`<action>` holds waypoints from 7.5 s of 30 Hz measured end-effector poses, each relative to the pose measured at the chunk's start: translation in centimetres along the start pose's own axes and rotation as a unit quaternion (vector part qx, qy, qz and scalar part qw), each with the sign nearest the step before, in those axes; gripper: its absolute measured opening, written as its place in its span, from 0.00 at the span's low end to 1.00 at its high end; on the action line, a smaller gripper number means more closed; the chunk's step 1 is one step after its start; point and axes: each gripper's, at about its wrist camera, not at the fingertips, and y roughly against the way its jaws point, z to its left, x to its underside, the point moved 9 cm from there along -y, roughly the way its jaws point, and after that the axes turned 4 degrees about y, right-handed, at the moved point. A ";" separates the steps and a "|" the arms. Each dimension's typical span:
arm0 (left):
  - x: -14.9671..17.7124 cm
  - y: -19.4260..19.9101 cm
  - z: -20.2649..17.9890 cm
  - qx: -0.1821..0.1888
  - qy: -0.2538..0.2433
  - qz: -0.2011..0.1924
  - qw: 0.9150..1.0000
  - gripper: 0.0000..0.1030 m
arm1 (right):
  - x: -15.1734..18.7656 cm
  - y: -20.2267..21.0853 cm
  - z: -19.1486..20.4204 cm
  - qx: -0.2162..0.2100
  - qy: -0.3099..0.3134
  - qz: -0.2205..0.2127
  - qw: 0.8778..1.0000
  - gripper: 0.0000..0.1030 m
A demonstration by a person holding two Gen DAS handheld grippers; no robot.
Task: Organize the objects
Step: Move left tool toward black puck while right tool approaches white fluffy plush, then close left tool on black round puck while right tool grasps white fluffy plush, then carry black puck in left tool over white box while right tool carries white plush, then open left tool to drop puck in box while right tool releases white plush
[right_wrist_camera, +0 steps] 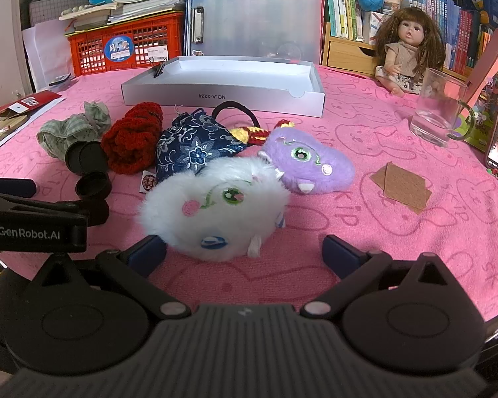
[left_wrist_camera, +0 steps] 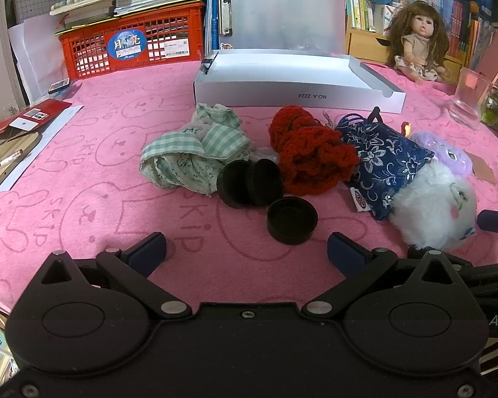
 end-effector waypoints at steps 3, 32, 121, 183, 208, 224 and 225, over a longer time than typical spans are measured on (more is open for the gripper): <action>0.0 0.0 0.1 -0.001 0.002 0.002 1.000 1.00 | 0.1 0.1 0.0 0.000 0.000 0.000 1.000 1.00; -0.9 1.4 -0.6 0.051 0.004 -0.031 0.998 0.69 | -1.2 1.1 0.5 -0.016 0.009 -0.037 0.999 1.00; -7.5 3.4 -3.9 0.110 -0.016 -0.099 0.989 0.30 | -7.5 3.5 -2.1 -0.001 -0.024 -0.130 0.991 0.77; -22.9 -21.3 -2.0 0.087 0.083 0.011 0.993 0.30 | -20.0 -18.5 -9.3 -0.074 -0.166 -0.022 0.983 0.77; -22.1 -22.3 -2.2 0.079 0.064 0.012 0.995 0.35 | -18.6 -20.2 -7.7 -0.064 -0.128 0.004 0.990 0.80; -24.7 -16.0 -2.3 0.112 0.055 -0.034 0.992 0.75 | -20.9 -14.6 -10.5 -0.064 -0.146 -0.064 0.985 1.00; -24.7 -15.4 -2.3 0.112 0.048 -0.037 0.992 0.77 | -20.9 -14.2 -10.6 -0.063 -0.145 -0.066 0.985 1.00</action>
